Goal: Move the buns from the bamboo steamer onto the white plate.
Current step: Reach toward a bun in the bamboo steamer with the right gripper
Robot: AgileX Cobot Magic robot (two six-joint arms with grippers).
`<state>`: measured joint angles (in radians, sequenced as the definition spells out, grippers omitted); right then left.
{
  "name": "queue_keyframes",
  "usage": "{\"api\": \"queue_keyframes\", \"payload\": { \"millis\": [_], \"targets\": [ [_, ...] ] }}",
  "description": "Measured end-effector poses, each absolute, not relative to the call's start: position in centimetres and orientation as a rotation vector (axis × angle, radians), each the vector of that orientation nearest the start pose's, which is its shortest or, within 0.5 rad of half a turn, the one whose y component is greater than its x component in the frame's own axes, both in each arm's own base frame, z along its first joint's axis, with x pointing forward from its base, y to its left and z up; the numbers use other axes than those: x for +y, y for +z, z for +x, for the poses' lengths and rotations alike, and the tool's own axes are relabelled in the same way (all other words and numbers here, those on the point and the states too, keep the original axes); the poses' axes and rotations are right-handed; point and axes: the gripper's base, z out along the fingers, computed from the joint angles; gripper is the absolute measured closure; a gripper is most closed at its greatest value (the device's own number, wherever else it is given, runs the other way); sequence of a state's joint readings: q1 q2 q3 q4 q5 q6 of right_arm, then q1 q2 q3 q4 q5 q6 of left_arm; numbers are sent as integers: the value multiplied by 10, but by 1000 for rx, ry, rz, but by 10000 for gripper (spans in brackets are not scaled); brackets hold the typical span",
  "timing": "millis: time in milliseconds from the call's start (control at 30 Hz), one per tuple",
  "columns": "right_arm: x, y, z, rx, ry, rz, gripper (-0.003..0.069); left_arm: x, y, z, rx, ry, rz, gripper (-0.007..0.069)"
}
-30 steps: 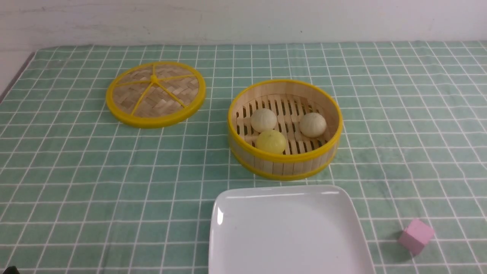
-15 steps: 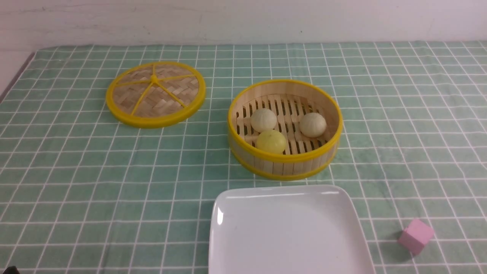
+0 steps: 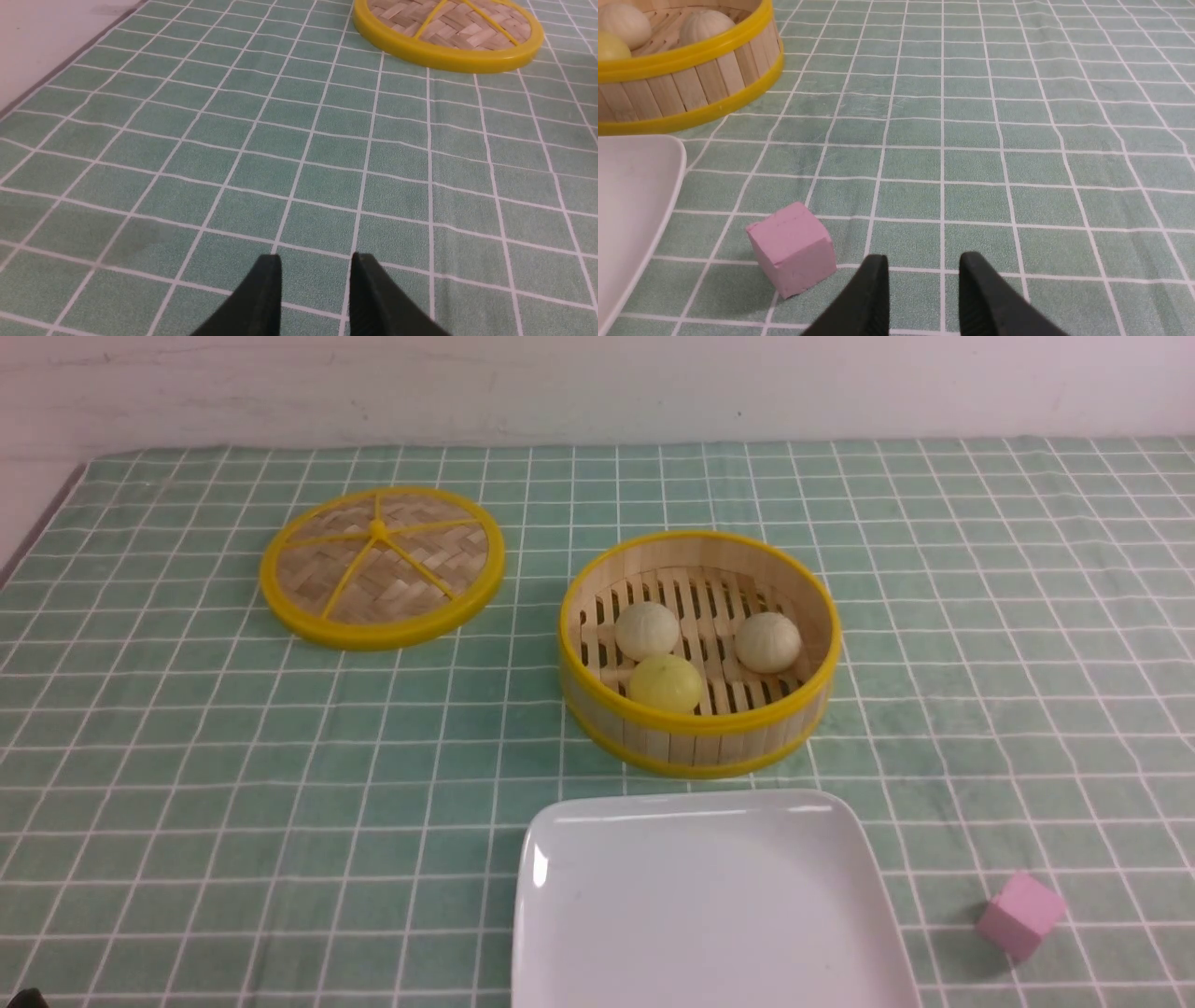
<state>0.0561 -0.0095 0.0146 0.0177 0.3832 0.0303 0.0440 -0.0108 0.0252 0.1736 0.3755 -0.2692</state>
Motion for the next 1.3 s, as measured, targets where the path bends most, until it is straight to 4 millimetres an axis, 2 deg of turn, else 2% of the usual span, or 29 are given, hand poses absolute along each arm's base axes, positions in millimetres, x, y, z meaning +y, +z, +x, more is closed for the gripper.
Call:
{"api": "queue_keyframes", "payload": {
  "millis": [233, 333, 467, 500, 533, 633, 800, 933, 1133, 1167, 1267, 1300],
  "targets": [
    [4, 175, 52, 1871, 77, -13, 419, 8, 172, 52, 1856, -1, -201, 384],
    [6, 176, 53, 1851, 214, 106, 419, 2, 174, 53, 1802, -269, -435, 384],
    [14, 177, 52, 1817, 576, 425, 419, -5, 178, 54, 1667, -707, -820, 384],
    [15, 177, 52, 1811, 614, 459, 419, -6, 178, 54, 1652, -748, -857, 384],
    [17, 178, 52, 1793, 727, 558, 419, -8, 179, 54, 1601, -873, -971, 384],
    [20, 178, 52, 1768, 846, 658, 419, -10, 180, 55, 1549, -987, -1073, 384],
    [20, 179, 52, 1760, 866, 672, 419, -9, 182, 55, 1530, -998, -1075, 384],
    [20, 181, 51, 1755, 867, 667, 444, -11, 188, 53, 1585, -953, -1001, 404],
    [20, 223, 49, 1725, 744, 462, 643, -16, 242, 44, 1666, -809, -717, 559],
    [20, 225, 50, 1726, 737, 456, 648, -16, 243, 45, 1680, -802, -718, 564],
    [22, 238, 55, 1857, 651, 371, 665, -18, 250, 52, 1872, -732, -704, 617],
    [23, 244, 62, 1976, 592, 331, 662, -20, 251, 60, 2017, -708, -729, 623]
  ]
}}
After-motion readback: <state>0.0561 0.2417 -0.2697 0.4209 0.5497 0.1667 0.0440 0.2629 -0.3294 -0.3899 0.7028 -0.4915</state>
